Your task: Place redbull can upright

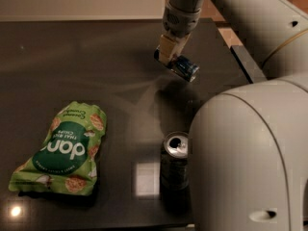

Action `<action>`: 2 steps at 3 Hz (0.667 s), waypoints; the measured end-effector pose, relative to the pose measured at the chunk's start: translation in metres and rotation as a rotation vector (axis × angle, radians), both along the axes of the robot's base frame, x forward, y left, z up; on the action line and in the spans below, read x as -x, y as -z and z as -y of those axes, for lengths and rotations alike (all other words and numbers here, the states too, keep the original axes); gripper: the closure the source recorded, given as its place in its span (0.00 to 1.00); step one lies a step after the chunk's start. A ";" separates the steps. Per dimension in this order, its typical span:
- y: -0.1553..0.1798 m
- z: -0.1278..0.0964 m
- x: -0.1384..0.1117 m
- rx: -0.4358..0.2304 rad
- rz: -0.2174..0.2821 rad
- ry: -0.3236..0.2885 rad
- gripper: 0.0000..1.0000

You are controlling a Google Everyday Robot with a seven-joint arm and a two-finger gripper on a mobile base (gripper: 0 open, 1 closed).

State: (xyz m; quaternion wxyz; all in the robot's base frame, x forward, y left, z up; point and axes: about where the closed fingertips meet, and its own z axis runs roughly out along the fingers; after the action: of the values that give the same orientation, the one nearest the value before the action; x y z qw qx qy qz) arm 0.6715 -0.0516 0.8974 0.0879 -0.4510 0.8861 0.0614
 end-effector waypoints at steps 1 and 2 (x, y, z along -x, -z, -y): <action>-0.045 -0.008 0.022 -0.141 0.119 -0.180 1.00; -0.079 -0.016 0.044 -0.289 0.226 -0.321 1.00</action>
Offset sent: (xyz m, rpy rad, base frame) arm -0.0871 0.0161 0.1260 0.4862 -0.3605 0.4979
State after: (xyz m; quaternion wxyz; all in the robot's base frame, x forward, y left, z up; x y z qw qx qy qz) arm 0.6275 -0.0352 0.9760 0.2393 -0.5727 0.7697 0.1497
